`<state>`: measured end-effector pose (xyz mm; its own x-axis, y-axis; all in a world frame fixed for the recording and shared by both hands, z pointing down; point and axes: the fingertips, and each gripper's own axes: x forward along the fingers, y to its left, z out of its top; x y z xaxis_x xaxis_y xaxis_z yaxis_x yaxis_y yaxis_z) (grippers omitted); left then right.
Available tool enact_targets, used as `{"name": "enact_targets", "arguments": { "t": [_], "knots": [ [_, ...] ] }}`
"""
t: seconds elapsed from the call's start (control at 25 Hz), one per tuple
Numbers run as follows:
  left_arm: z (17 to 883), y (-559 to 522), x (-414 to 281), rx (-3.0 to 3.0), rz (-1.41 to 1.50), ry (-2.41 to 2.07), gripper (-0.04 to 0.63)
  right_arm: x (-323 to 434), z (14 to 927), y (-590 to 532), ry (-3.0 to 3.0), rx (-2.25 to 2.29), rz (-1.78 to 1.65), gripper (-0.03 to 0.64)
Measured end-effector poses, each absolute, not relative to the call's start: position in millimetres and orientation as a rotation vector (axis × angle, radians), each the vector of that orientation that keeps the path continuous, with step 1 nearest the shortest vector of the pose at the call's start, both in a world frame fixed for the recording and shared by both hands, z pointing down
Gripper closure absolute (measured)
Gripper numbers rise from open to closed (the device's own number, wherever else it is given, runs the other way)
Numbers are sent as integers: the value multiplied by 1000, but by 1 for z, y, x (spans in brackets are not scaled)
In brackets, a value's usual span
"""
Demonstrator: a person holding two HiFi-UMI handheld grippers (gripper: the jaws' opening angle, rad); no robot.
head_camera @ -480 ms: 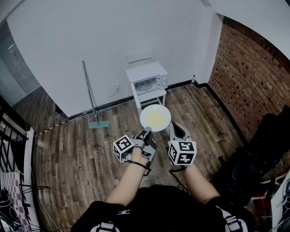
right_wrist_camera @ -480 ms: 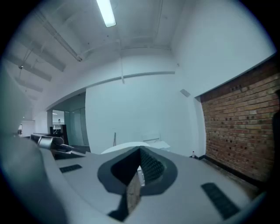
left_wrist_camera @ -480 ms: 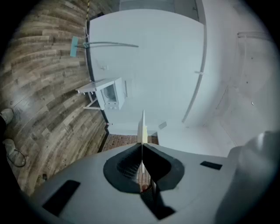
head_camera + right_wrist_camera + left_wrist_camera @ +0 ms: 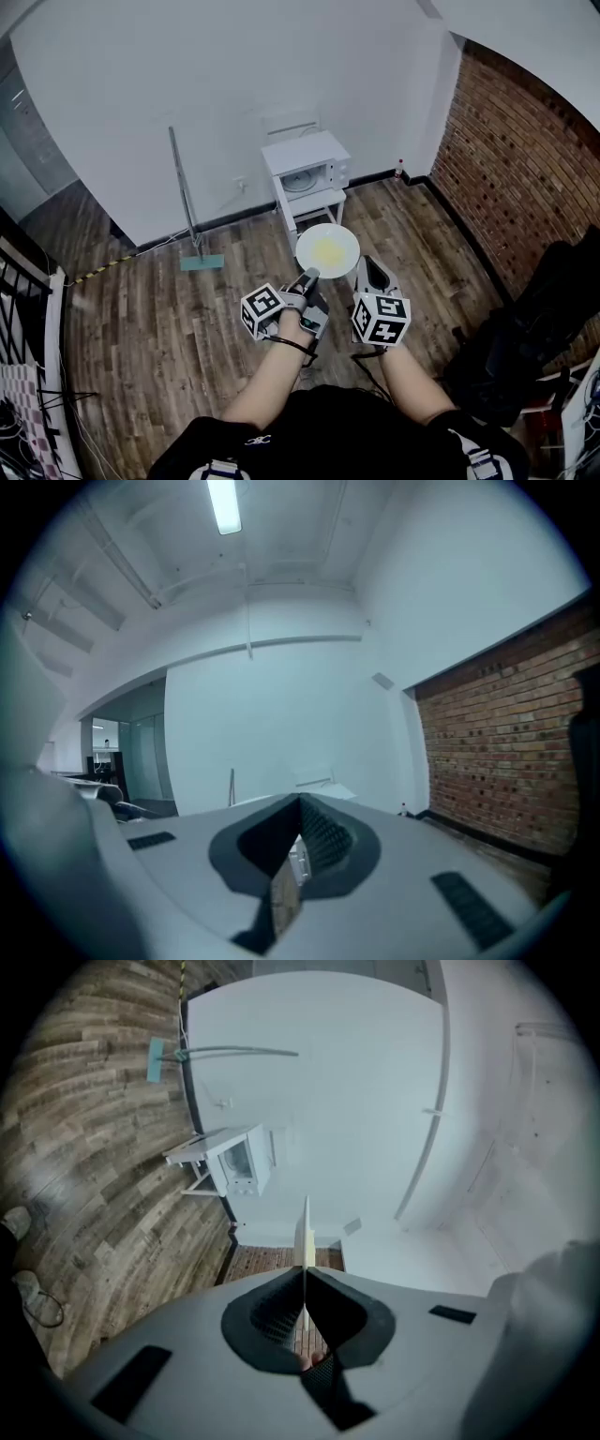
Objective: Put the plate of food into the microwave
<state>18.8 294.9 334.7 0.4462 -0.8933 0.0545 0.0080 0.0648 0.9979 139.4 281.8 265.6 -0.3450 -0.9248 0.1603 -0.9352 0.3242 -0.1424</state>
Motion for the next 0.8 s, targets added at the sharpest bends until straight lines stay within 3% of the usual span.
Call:
{"name": "enact_targets", "arguments": {
  "t": [0.8],
  "knots": [
    [367,248,-39,1316,-757,-799,586,70,291,240,-2390,1800,320,612]
  ]
}}
